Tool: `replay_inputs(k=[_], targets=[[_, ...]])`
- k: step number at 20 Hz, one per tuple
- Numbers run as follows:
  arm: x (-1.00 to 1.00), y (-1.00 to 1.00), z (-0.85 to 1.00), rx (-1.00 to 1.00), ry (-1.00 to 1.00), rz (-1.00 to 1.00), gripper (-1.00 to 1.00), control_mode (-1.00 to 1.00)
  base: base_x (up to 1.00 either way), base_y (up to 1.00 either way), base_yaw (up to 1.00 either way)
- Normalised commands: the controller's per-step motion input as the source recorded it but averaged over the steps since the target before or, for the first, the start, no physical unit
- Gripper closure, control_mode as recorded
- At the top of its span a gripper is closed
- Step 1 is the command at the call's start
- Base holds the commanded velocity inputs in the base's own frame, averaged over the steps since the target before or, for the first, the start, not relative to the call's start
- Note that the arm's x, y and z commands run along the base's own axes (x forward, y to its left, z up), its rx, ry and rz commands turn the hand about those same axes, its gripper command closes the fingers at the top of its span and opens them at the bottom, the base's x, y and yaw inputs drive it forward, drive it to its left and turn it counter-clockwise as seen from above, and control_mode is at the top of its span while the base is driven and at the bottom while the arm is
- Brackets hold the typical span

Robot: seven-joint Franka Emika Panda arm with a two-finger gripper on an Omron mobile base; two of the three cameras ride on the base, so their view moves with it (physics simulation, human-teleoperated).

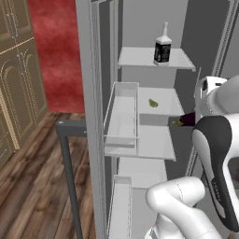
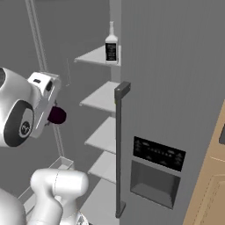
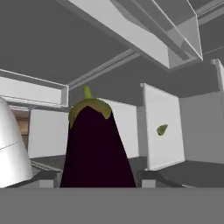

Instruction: Place the liquor on the top shelf of the fridge to keep it out of children's reach, and place the lemon wedge and eggplant on lower shelves for easy access.

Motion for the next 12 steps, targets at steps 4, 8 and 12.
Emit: replay_inputs(k=[4, 8, 12], targets=[[0.43, -0.01, -0.19, 0.0, -0.2, 0.0, 1.0, -1.0, 0.0, 0.0, 0.0], [0.4, -0.05, -0.26, 0.0, -0.26, 0.0, 1.0, -1.0, 0.0, 0.0, 0.0], [0.51, -0.08, -0.24, 0.0, -0.15, 0.0, 1.0, -1.0, 0.0, 0.0, 0.0]])
